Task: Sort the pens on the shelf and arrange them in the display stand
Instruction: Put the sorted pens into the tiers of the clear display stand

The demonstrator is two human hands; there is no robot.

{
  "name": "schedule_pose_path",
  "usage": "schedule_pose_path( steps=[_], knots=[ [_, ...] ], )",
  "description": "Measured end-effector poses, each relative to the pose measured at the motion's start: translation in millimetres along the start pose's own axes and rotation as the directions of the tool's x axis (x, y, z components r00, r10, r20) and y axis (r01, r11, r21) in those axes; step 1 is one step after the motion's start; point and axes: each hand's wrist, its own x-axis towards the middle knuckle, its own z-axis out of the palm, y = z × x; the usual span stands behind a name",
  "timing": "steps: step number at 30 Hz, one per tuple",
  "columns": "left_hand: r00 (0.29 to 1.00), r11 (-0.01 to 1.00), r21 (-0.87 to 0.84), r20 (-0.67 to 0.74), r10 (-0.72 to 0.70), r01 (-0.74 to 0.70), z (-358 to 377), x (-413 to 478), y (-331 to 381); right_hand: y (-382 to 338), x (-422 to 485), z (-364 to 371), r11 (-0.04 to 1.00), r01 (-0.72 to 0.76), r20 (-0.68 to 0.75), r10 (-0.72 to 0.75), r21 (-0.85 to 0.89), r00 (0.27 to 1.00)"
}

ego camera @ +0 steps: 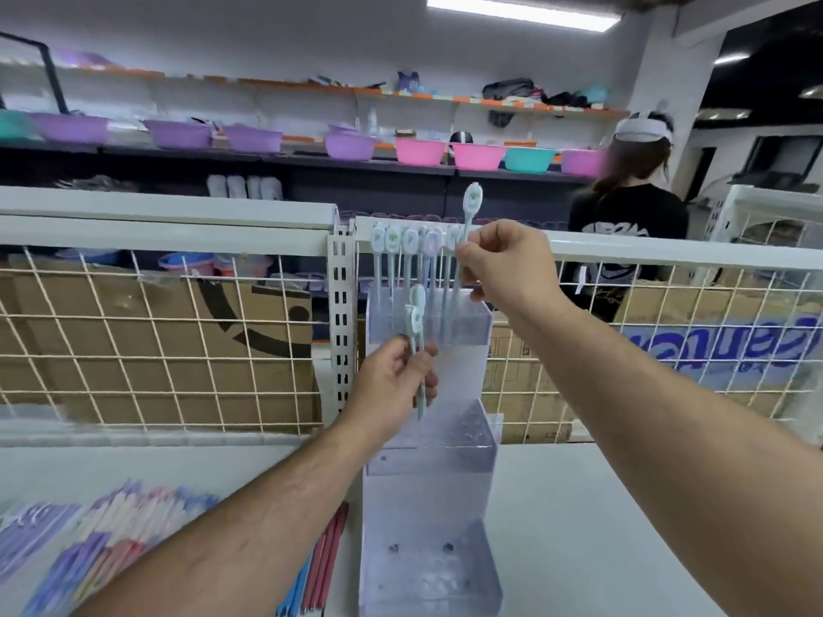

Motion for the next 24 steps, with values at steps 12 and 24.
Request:
schedule_pose_path(
  steps=[12, 24],
  knots=[
    [0.998, 0.998, -0.027, -0.034, -0.050, 0.049, -2.6, 2.6, -8.9, 13.6, 19.8, 23.3, 0.994, 0.041, -0.021, -0.043, -0.098, 0.999],
    [0.998, 0.999, -0.022, 0.036, -0.049, 0.050, -6.3, 1.4, -8.8, 22.2, 14.7, 31.2, 0.934, -0.015, 0.072, 0.043, -0.357, 0.997]
  ],
)
